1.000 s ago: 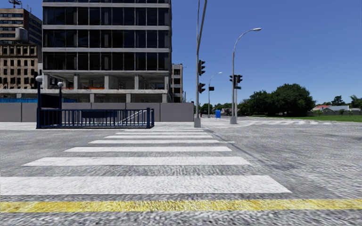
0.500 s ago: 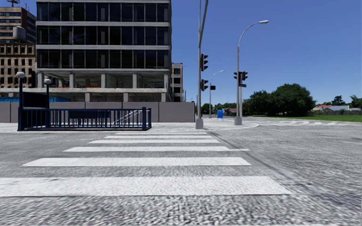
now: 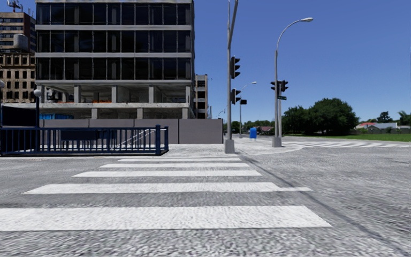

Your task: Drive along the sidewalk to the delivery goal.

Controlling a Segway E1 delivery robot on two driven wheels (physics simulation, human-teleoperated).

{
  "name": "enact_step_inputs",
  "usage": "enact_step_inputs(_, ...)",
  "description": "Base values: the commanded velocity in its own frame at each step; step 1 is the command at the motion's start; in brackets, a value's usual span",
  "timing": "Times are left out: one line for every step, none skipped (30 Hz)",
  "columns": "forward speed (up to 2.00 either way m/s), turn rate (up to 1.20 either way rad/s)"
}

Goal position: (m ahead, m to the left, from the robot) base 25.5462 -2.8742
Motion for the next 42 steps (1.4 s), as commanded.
enact_step_inputs(2.00,0.00)
enact_step_inputs(2.00,0.00)
enact_step_inputs(2.00,0.00)
enact_step_inputs(2.00,0.00)
enact_step_inputs(2.00,0.00)
enact_step_inputs(2.00,0.00)
enact_step_inputs(2.00,0.00)
enact_step_inputs(2.00,0.00)
enact_step_inputs(2.00,0.00)
enact_step_inputs(2.00,0.00)
enact_step_inputs(2.00,0.00)
enact_step_inputs(2.00,0.00)
enact_step_inputs(2.00,0.00)
enact_step_inputs(2.00,0.00)
enact_step_inputs(2.00,0.00)
enact_step_inputs(2.00,0.00)
enact_step_inputs(2.00,0.00)
enact_step_inputs(2.00,0.00)
enact_step_inputs(2.00,0.00)
enact_step_inputs(2.00,0.00)
enact_step_inputs(2.00,0.00)
enact_step_inputs(2.00,0.00)
enact_step_inputs(2.00,0.00)
enact_step_inputs(2.00,0.00)
enact_step_inputs(2.00,0.00)
enact_step_inputs(2.00,0.00)
enact_step_inputs(2.00,0.00)
enact_step_inputs(2.00,0.00)
enact_step_inputs(2.00,0.00)
enact_step_inputs(2.00,0.04)
enact_step_inputs(2.00,0.06)
enact_step_inputs(2.00,0.06)
enact_step_inputs(2.00,0.04)
enact_step_inputs(2.00,0.00)
enact_step_inputs(2.00,0.00)
enact_step_inputs(2.00,0.00)
enact_step_inputs(2.00,0.00)
enact_step_inputs(1.90,0.00)
enact_step_inputs(1.84,0.00)
enact_step_inputs(1.76,0.00)
enact_step_inputs(1.69,0.00)
enact_step_inputs(1.69,0.00)
